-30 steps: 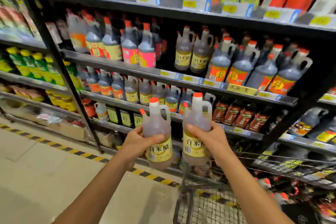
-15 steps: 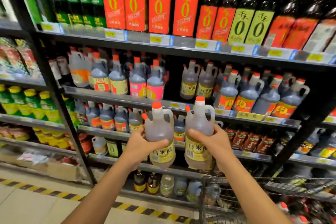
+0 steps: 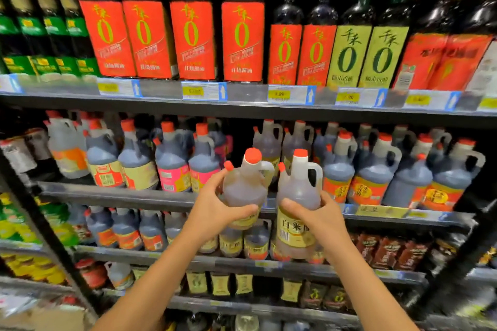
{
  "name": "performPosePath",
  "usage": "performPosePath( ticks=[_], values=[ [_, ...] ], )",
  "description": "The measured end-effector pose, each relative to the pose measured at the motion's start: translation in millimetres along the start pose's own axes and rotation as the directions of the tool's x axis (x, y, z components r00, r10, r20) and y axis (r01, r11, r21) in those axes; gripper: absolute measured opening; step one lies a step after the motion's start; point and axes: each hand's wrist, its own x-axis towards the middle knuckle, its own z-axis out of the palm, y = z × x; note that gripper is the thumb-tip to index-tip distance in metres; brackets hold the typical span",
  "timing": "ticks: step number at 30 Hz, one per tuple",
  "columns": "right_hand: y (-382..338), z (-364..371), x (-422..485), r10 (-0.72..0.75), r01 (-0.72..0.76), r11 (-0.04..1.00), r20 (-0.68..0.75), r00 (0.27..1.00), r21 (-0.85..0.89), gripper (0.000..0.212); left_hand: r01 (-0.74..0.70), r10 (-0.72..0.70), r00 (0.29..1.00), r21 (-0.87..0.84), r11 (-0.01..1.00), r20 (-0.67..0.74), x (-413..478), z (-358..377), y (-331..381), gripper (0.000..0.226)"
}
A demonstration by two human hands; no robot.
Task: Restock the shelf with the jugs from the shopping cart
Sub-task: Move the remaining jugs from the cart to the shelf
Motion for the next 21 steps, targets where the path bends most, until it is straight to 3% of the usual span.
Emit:
performPosePath(
  ticks=[4, 9, 21],
  values=[
    [1.2, 3.4, 26.3, -0.003, 0.003, 1.0, -0.008, 1.0, 0.005, 0.079, -0.099, 0.1, 0.995, 0.007, 0.995, -0.029, 33.1, 8.0, -2.7, 0.08],
    [-1.1, 11.4, 41.8, 0.001, 0.0, 1.0, -0.031, 1.0, 0.03, 0.068, -0.154, 0.153, 0.986, -0.011, 0.988, -0.071, 59.3, 10.3, -18.7, 0.082],
    [-0.8, 15.7, 45.7, 0.002, -0.001, 0.999, -0.029, 1.0, 0.053, 0.063, 0.027, -0.026, 0.982, 0.0, 1.0, -0.188, 90.9, 34.6, -54.4, 0.095]
  ],
)
